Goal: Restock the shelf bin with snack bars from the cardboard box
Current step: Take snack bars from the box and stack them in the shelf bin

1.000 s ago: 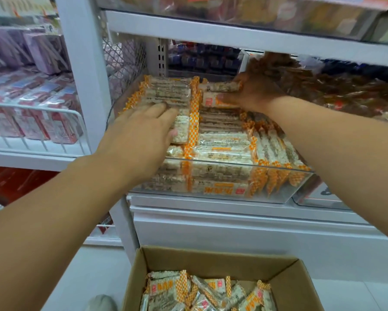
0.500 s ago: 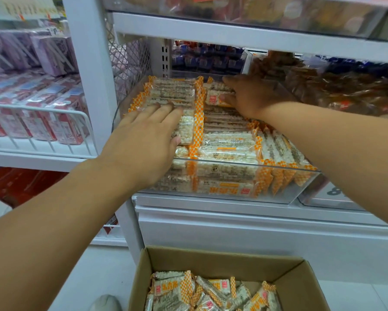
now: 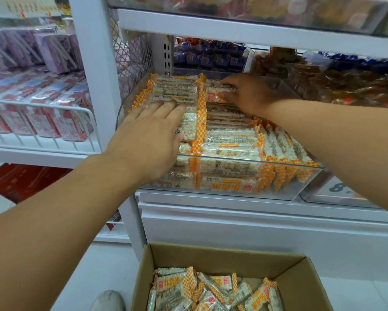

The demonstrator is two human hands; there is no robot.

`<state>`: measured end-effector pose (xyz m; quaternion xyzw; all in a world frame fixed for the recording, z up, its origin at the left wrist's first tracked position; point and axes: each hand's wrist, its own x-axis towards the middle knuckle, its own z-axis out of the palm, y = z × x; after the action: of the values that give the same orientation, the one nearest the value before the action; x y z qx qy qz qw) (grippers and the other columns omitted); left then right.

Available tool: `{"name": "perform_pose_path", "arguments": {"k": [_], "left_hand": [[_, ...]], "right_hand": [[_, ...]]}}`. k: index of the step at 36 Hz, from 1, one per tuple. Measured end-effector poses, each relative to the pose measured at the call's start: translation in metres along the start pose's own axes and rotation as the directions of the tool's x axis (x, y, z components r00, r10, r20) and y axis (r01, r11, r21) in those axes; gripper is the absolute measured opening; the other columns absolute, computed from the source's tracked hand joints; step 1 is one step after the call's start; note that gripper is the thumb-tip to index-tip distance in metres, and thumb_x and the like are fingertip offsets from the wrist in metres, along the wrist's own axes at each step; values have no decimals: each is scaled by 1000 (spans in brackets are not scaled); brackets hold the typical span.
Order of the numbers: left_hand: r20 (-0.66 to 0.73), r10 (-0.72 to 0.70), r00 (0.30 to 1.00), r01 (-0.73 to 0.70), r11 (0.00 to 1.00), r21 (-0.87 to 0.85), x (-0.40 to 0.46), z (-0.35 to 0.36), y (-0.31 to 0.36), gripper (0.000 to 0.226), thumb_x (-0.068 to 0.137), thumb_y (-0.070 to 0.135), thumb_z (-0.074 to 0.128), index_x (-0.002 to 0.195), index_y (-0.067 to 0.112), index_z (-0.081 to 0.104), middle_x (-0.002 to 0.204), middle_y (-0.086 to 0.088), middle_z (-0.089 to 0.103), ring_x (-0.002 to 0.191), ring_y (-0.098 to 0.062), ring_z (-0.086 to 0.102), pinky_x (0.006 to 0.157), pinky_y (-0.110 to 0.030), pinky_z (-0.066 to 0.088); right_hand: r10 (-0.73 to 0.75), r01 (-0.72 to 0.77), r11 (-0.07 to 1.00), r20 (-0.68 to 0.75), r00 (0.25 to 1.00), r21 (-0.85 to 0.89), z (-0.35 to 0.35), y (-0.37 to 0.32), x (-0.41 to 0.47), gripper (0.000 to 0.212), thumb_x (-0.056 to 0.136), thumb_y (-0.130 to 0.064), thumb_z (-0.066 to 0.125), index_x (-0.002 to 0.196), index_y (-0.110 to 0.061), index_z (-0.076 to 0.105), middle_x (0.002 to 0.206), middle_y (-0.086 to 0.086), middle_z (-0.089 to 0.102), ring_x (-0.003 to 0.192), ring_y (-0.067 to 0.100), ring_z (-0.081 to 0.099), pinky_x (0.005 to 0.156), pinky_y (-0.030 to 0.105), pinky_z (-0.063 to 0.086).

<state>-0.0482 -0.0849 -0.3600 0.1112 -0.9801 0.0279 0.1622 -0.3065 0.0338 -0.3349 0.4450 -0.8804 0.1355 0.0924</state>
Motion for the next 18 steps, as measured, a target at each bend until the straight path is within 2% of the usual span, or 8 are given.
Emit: {"name": "perform_pose_path", "arguments": {"k": [5, 8, 13, 18], "left_hand": [[-6, 5, 1000, -5, 1000, 0, 1, 0, 0, 56, 103, 34, 41, 155, 17, 28, 161, -7, 31, 147, -29, 28, 117, -46, 22], [-8, 4, 1000, -4, 1000, 5, 0, -1, 0, 57, 103, 35, 40, 156, 18, 27, 161, -6, 30, 147, -28, 28, 117, -45, 22], [-7, 1, 1000, -1, 1000, -3, -1, -1, 2, 57, 103, 34, 41, 156, 18, 26, 161, -5, 30, 147, -28, 28, 117, -44, 21], [-5, -1, 1000, 1, 1000, -7, 0, 0, 0, 58, 103, 35, 40, 157, 18, 25, 162, -5, 29, 148, -28, 27, 118, -44, 21]], "right_hand": [[3, 4, 999, 142, 990, -47, -15, 1, 0, 57, 101, -42, 56, 152, -20, 41, 156, 7, 43, 140, 27, 42, 113, 35, 33], [0, 10, 994, 94, 996, -110, -18, 2, 1, 58, 98, -38, 62, 151, -24, 42, 152, 6, 47, 136, 29, 47, 111, 36, 38], [28, -26, 995, 24, 999, -94, -6, -2, 0, 60, 94, -37, 68, 149, -25, 47, 152, 8, 49, 137, 32, 47, 114, 41, 38], [45, -42, 998, 67, 997, -45, -5, 0, 3, 64, 93, -43, 67, 151, -26, 45, 154, 5, 45, 138, 29, 45, 114, 37, 35]]}}
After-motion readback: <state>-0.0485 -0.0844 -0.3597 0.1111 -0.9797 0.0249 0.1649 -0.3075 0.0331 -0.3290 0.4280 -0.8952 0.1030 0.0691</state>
